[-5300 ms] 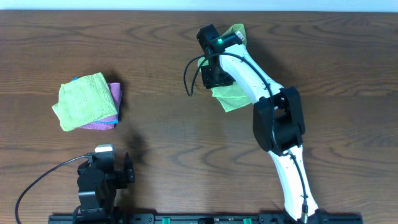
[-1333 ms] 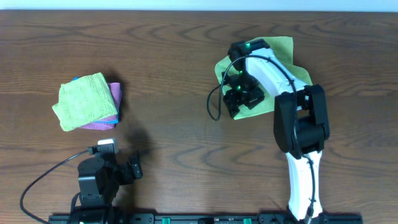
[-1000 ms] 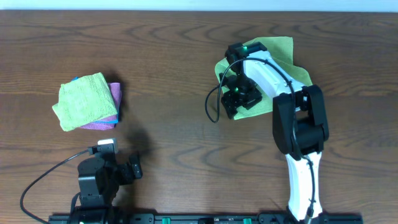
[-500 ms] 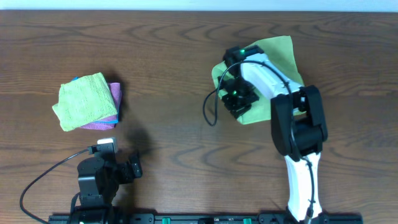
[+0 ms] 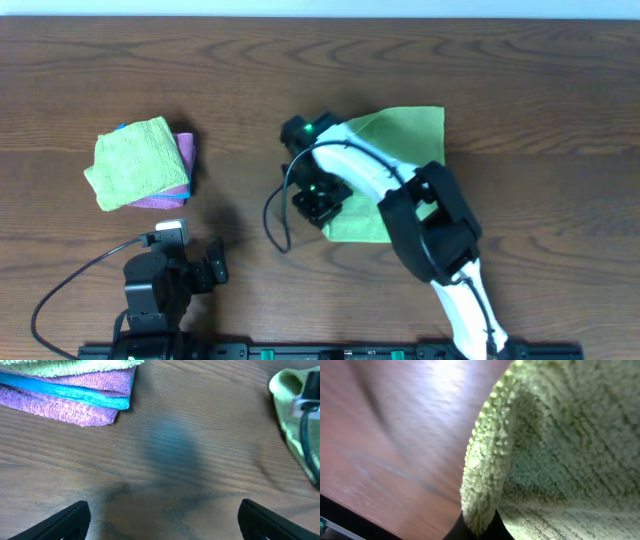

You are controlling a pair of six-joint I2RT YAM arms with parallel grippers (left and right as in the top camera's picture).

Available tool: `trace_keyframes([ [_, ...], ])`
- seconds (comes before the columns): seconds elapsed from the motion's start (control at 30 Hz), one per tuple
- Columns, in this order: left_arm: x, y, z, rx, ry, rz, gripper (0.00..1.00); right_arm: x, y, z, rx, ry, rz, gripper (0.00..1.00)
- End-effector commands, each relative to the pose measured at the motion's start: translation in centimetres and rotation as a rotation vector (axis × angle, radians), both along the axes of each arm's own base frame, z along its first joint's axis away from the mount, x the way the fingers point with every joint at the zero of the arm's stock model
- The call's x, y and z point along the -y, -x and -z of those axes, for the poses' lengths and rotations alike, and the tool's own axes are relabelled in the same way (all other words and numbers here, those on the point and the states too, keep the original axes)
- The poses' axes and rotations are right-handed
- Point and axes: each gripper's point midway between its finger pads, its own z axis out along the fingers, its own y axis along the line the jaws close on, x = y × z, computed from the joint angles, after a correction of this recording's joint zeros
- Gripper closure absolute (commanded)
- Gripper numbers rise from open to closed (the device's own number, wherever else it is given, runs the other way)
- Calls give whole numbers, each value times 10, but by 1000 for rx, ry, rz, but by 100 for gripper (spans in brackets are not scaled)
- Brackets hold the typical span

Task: Fold the cloth

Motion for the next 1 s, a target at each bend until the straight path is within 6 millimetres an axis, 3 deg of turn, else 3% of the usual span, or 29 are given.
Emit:
trace_keyframes([
  [0.0,0,-4,-16,39,-2,0,4,-10,11,2,-25,0,27,93],
  [0.13,0,-4,-16,39,-2,0,5,-21,8,-12,-9,-49,32,52],
  [0.23,0,-4,-16,39,-2,0,5,-29,-2,-33,40,-101,34,35],
  [0.37,1,-4,-16,38,6,0,5,-40,-16,-70,130,-184,33,32],
  [0.6,1,2,-9,-3,34,-24,4,-54,-60,-163,382,-401,116,32],
  [0.67,2,0,-17,11,50,-32,5,-43,-76,-186,466,-418,164,32],
  [0.8,8,-12,-60,48,75,-4,5,-8,-99,-213,547,-417,250,32],
  [0.9,11,-38,-101,12,62,28,5,35,-115,-228,575,-393,347,33],
  [0.97,20,-57,-115,-46,63,73,5,57,-120,-233,585,-378,393,33],
])
